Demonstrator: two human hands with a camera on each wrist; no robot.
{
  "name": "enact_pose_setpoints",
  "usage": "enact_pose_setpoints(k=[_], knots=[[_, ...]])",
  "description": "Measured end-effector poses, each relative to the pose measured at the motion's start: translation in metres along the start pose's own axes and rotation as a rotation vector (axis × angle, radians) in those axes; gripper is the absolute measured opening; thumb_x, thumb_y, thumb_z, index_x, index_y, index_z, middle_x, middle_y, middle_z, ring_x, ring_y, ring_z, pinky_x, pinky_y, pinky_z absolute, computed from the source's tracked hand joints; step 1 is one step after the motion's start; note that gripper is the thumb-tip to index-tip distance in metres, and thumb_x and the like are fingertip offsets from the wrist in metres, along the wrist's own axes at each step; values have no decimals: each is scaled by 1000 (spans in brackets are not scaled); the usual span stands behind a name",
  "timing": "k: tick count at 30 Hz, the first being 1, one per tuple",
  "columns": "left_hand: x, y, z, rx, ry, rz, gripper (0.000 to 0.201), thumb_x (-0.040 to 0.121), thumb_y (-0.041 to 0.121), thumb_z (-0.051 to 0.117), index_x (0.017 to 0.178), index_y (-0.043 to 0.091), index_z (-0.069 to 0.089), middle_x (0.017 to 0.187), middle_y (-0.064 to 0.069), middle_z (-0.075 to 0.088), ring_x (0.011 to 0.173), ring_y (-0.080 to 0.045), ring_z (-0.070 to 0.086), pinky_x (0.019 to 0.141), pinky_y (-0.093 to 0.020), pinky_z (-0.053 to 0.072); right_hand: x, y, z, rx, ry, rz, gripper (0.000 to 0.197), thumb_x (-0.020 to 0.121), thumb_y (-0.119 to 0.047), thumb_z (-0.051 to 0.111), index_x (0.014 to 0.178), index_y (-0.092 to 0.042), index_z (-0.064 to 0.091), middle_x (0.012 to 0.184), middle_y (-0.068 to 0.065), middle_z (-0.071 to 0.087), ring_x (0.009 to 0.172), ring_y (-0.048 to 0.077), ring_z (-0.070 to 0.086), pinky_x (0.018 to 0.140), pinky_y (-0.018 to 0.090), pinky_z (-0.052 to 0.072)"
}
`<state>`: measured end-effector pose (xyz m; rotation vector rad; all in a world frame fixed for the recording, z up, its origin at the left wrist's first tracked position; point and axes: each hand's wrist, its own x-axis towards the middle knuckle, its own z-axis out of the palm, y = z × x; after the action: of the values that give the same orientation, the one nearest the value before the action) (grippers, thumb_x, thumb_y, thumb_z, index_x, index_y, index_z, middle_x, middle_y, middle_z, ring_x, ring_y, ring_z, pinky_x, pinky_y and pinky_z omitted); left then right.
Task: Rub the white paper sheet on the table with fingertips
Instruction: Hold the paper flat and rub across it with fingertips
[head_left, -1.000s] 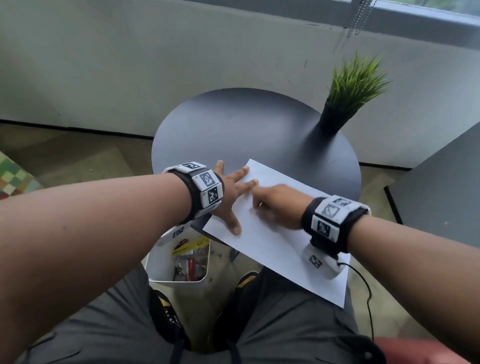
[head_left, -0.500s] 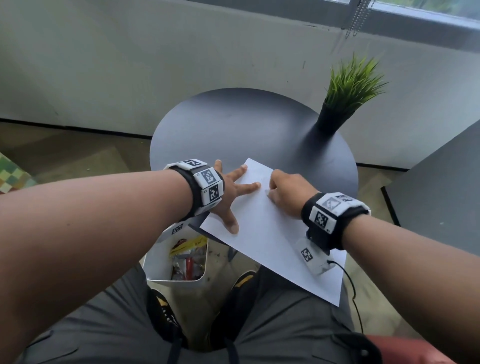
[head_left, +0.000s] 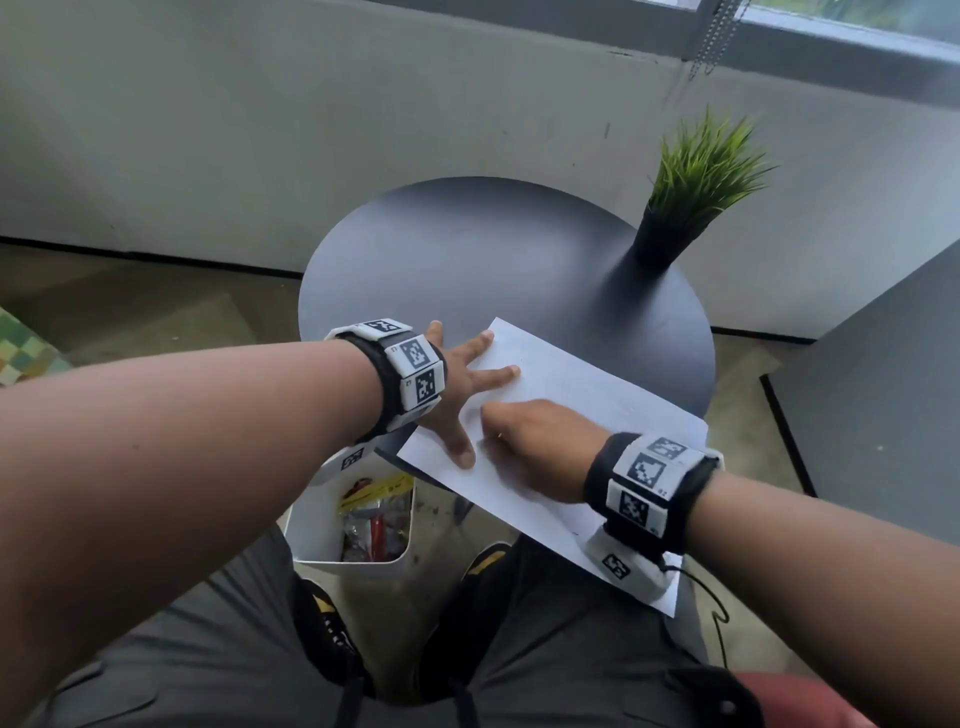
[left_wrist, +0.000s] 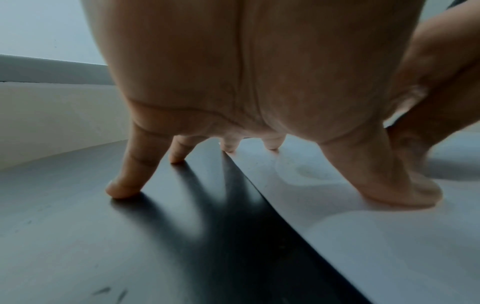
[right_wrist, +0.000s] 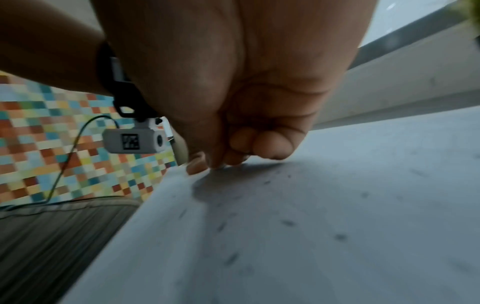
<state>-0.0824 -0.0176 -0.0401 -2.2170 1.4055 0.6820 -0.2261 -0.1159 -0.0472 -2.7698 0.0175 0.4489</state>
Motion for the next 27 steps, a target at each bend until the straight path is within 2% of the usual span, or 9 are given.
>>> enact_pose_setpoints(k=[2, 6, 7, 9, 12, 17, 21, 24, 27], knots=[[-1, 1, 0, 3, -3, -2, 124, 59, 82, 70, 145, 61, -17, 162, 10, -25, 143, -53, 0, 112, -65, 27, -1, 8, -4, 2, -42, -61, 6, 93, -24, 50, 97, -19, 51, 91, 3, 61, 81, 25, 52, 69, 32, 41], [0, 0, 0, -5, 1, 3, 123, 59, 84, 69, 144, 62, -16, 163, 8, -23, 141, -52, 4, 110, -65, 29, 10, 50, -25, -65, 112, 281, 14, 95, -31, 48, 98, -17, 46, 99, 9, 62, 88, 32, 57, 68, 33, 42], [1, -1, 0, -4, 0, 2, 123, 59, 84, 69, 144, 62, -16, 163, 8, -23, 141, -52, 5, 110, -65, 29, 10, 48, -23, -100, 131, 287, 14, 96, -30, 45, 99, -17, 44, 99, 10, 60, 89, 33, 57, 67, 33, 39], [1, -1, -1, -3, -4, 2, 123, 60, 82, 71, 145, 62, -15, 163, 8, -24, 142, -52, 2, 110, -66, 28, 4, 26, -14, -119, 88, 154, 8, 98, -27, 41, 100, -19, 42, 96, 6, 56, 92, 32, 55, 69, 31, 34], [-1, -1, -2, 15, -14, -1, 124, 59, 82, 71, 144, 63, -17, 163, 7, -25, 142, -53, 3, 111, -66, 28, -12, 10, -5, -88, -56, -57, 12, 98, -27, 42, 93, -17, 42, 88, 2, 54, 83, 29, 51, 70, 37, 40], [-2, 2, -9, 14, -37, -2, 122, 61, 81, 71, 145, 62, -16, 163, 3, -24, 143, -49, 4, 110, -65, 30, 1, 56, -31, 1, 81, 333, 18, 95, -35, 50, 97, -18, 49, 92, 8, 60, 82, 30, 57, 69, 36, 49], [-5, 15, -8, 22, 22, 14, 131, 61, 82, 70, 156, 40, -10, 165, 0, -19, 151, -36, -10, 115, -63, 18, 5, 56, -27, 23, 81, 389, 19, 95, -39, 47, 96, -20, 46, 93, 8, 58, 82, 31, 57, 73, 38, 51], [-7, 21, 5, -48, 80, 7, 137, 56, 90, 63, 157, 34, -10, 165, 0, -17, 152, -33, -11, 117, -64, 15, 4, 48, -22, -31, 121, 351, 20, 96, -35, 45, 100, -15, 44, 100, 12, 61, 88, 33, 56, 72, 36, 46], [-5, 19, 9, -62, 105, 11, 139, 54, 90, 65, 157, 33, -9, 165, -2, -17, 152, -34, -10, 115, -67, 11, -3, 22, -10, -112, 75, 110, 18, 98, -31, 41, 106, -15, 42, 104, 13, 61, 92, 34, 56, 70, 34, 38]])
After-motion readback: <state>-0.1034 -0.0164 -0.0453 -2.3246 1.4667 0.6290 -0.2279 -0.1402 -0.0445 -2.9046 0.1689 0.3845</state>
